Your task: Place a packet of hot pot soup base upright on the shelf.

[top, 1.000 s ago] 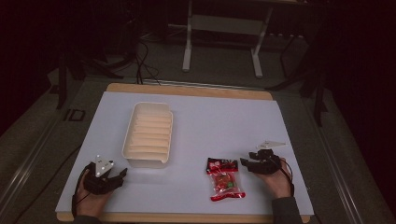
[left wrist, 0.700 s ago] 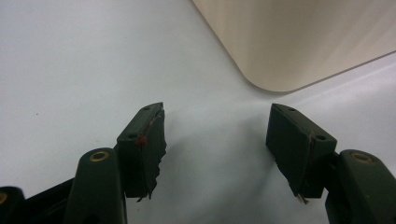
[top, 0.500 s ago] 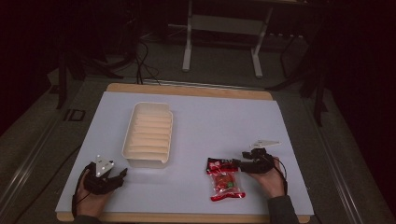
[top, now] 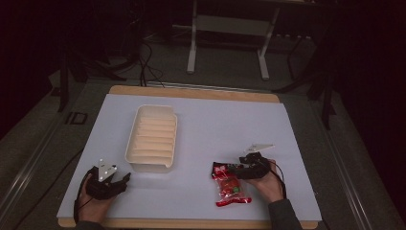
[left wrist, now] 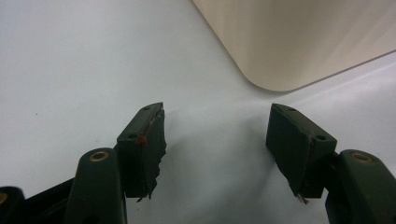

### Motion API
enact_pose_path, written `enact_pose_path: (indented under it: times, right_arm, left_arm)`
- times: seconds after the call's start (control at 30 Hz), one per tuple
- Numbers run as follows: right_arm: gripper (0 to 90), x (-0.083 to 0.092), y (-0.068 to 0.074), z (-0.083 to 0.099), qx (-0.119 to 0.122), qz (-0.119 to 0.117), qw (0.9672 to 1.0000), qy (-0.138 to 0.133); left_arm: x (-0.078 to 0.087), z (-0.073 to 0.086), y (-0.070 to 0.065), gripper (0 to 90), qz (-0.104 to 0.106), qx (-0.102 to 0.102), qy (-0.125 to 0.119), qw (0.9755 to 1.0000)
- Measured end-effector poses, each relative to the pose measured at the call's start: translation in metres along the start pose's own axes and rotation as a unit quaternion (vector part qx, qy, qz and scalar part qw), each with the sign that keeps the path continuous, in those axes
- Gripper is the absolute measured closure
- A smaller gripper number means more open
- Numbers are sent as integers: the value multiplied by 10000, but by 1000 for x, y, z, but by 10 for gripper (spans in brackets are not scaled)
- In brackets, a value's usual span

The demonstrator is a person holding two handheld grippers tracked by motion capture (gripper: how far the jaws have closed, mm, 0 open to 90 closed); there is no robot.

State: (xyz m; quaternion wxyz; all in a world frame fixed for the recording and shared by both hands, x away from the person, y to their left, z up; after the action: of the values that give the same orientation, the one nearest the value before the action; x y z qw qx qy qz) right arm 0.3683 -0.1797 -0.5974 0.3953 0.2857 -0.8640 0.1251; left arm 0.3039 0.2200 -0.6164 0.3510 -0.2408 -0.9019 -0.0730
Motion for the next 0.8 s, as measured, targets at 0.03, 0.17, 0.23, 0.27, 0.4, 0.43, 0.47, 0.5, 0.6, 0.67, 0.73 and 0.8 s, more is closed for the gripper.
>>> enact_pose_path:
  times: [0.03,0.17,0.23,0.27,0.4,0.43,0.47,0.5,0.6,0.67,0.73,0.8]
  right_arm:
    - [311,-1,1,0,-15,-29,10000,9]
    - [315,-3,1,1,-36,-55,10000,47]
    - [321,-5,1,2,-31,-57,9999,94]
    - [330,-6,2,3,-39,-70,9999,115]
    - [363,-9,3,5,-54,-125,9997,198]
    - [367,-9,3,5,-70,-127,9997,212]
    - [373,-9,3,5,-72,-124,9997,221]
    - [385,-8,4,5,-61,-116,9996,234]
    - [434,-8,4,6,-14,-58,9997,257]
    - [479,-6,4,7,12,-25,9996,298]
    - [522,-5,3,8,31,-22,9995,324]
    - [563,-4,3,9,45,-30,9994,341]
  left_arm:
    - [0,0,0,375,1,0,-2,10000]
    - [0,0,0,375,-3,-1,0,10000]
    - [0,0,0,375,-4,-1,3,10000]
    - [0,0,0,375,-3,-7,2,10000]
    - [0,0,0,374,-3,-11,2,10000]
    - [0,0,0,374,-4,-13,0,10000]
    - [0,0,0,375,-4,-18,0,10000]
    - [0,0,0,375,-5,-17,2,10000]
    - [0,0,0,375,-5,-20,2,10000]
    - [0,0,0,375,-5,-19,1,10000]
    - [0,0,0,374,-8,-13,6,10000]
    - [0,0,0,375,-10,-14,8,10000]
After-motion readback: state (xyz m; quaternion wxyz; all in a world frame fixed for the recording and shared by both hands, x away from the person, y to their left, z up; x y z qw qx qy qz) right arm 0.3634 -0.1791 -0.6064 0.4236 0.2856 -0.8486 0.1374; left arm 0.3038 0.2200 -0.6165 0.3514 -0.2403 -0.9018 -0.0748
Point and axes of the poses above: each handheld gripper's, and its own axes: x roughly backward along the jaws, z roughly out of its underside, y roughly to its left, the point moved 10 cm from there along -x, roughly forward along the jaws, and after that the axes turned 11 degrees about z, right-handed, at the moved point
